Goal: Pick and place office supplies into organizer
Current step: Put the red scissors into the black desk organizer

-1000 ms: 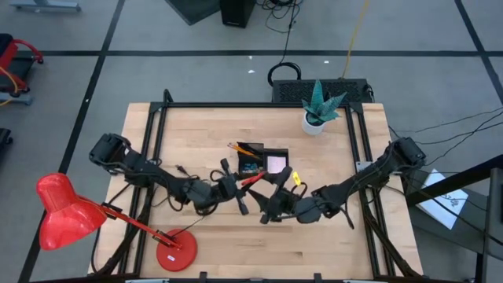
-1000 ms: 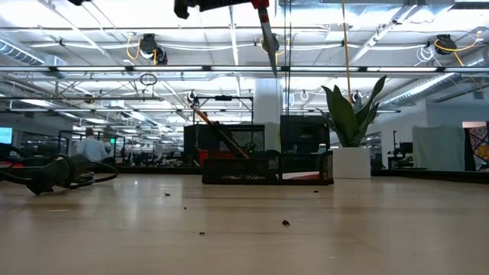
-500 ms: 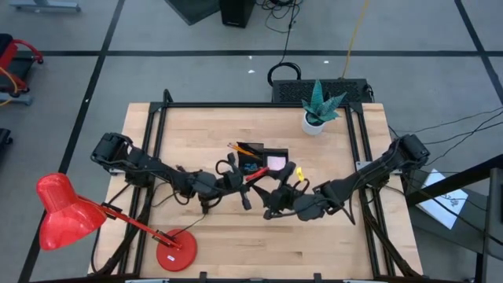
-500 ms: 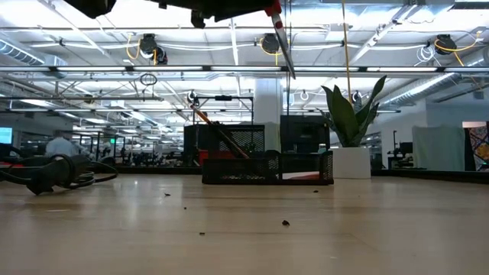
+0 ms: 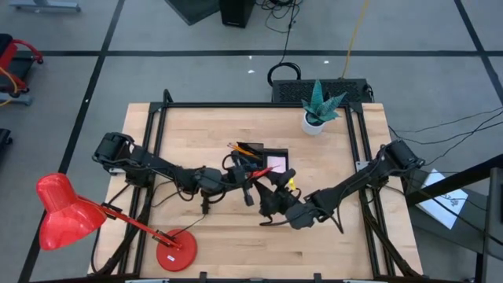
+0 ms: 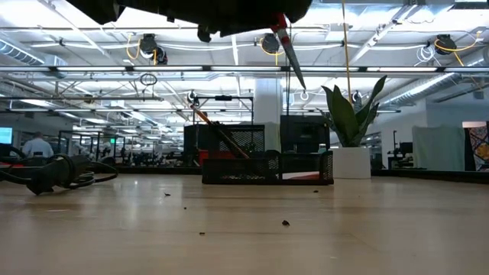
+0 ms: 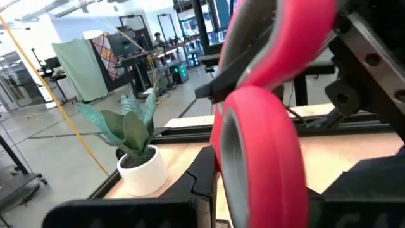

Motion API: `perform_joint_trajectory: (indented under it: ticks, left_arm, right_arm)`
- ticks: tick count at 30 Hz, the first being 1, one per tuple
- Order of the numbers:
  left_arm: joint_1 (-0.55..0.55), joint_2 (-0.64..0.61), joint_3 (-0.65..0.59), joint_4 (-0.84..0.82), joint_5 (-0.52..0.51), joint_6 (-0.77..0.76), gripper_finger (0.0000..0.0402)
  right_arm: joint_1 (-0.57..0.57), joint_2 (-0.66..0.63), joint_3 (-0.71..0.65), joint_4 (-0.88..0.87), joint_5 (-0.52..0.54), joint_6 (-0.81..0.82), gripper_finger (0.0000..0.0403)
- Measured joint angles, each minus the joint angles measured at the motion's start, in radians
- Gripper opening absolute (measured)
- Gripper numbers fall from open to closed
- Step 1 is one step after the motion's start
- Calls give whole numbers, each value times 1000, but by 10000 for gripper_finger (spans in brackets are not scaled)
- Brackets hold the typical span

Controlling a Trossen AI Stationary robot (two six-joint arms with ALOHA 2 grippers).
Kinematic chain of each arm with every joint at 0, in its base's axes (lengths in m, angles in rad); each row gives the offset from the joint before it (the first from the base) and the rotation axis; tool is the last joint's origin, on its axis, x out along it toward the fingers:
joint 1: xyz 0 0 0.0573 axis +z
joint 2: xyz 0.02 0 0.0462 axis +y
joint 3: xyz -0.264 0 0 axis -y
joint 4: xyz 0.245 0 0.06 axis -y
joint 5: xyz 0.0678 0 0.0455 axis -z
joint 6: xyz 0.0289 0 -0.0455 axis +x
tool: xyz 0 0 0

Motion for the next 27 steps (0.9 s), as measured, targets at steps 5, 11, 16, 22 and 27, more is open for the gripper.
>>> perform_joint_trajectory:
  ticks: [5,11,16,22,27]
  left_arm:
    - [2,0,0,-41,0,-1,39]
    - [3,0,0,-78,-4,6,39]
    - [4,-1,2,-132,-7,0,39]
    - [4,-1,9,-55,-19,11,39]
    - [17,-28,23,102,-69,-20,39]
  right_arm:
    - [2,49,-2,96,49,-65,248]
    - [14,104,0,137,115,-38,247]
    - [66,125,-3,256,96,18,247]
    - [123,124,-1,340,179,-43,246]
    - [163,134,-16,329,230,12,246]
